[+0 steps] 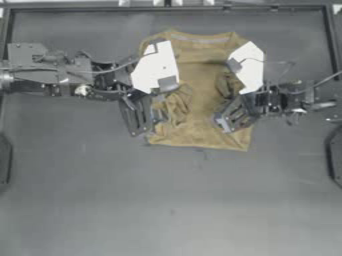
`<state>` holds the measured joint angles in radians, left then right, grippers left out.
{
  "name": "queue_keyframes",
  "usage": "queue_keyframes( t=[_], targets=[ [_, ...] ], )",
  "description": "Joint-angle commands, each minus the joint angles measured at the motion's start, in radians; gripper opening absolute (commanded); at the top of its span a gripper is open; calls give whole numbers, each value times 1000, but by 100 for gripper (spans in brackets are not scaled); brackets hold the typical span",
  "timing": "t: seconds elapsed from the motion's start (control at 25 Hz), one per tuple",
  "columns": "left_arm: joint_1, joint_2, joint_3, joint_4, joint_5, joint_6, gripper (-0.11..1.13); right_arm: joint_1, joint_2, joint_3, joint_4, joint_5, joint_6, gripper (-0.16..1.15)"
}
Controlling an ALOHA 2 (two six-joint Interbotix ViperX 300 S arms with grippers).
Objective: Fold shirt
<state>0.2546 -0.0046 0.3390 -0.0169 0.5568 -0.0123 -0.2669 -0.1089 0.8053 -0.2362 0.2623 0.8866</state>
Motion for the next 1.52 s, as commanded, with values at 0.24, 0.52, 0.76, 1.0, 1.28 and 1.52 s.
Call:
queue_keyframes(
  t=[0.24,0.52,0.76,1.0,1.28,1.52],
  targets=[
    [2,-21,-11,106,-40,34,88,26,-169,-26,-124,77,-94,91],
    [2,32,-12,117,-38,130,88,57,-264,-31,-80,209,-353,102],
    [3,61,-18,120,-38,167,89,57,-270,-41,94,319,-666,103],
    [2,95,-17,118,-31,189,98,51,-265,-37,199,318,-873,103],
    [-11,135,-14,120,-29,190,100,54,-215,-14,163,314,-885,103],
    [-25,173,-21,110,-12,207,100,64,-144,-17,156,316,-885,103]
  ],
)
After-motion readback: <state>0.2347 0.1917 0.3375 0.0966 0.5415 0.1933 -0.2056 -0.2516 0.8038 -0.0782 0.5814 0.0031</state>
